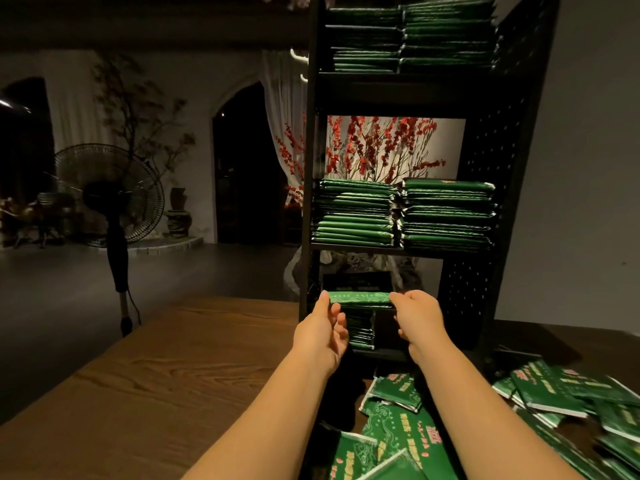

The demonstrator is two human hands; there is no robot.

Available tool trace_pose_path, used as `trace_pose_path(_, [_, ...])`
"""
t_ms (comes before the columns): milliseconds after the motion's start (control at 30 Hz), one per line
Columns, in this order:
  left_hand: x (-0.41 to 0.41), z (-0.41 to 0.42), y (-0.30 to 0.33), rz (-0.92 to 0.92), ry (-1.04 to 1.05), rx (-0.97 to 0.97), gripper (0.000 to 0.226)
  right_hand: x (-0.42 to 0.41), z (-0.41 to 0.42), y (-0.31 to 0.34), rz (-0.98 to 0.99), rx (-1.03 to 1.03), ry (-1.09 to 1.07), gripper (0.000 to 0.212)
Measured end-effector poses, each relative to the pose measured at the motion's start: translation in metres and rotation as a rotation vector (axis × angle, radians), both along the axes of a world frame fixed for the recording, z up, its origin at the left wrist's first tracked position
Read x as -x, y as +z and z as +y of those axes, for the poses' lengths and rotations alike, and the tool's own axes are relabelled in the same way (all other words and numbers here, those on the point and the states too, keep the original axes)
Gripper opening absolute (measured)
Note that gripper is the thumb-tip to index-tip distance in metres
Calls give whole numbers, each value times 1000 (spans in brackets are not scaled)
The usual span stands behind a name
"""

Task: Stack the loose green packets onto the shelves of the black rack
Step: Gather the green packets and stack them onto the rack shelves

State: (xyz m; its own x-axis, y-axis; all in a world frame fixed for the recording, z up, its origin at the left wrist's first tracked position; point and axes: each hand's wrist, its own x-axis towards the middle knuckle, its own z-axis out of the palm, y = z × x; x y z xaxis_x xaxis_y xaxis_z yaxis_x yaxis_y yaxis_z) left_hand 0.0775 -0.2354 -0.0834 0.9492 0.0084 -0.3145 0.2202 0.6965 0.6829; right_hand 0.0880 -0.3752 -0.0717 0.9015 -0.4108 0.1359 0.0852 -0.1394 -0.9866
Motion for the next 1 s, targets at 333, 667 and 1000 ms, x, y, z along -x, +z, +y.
trace_pose_path(333, [-4, -5, -5, -53, 47, 170, 30, -6, 12, -8, 16, -68, 21, 16])
trace_pose_path(667, [16, -1, -8, -117, 27, -185, 13, 15, 8, -9, -22, 60, 85, 12])
trace_pose_path(1000, [55, 27, -21, -435, -17, -852, 11, 71, 26, -20, -164, 566, 188, 10])
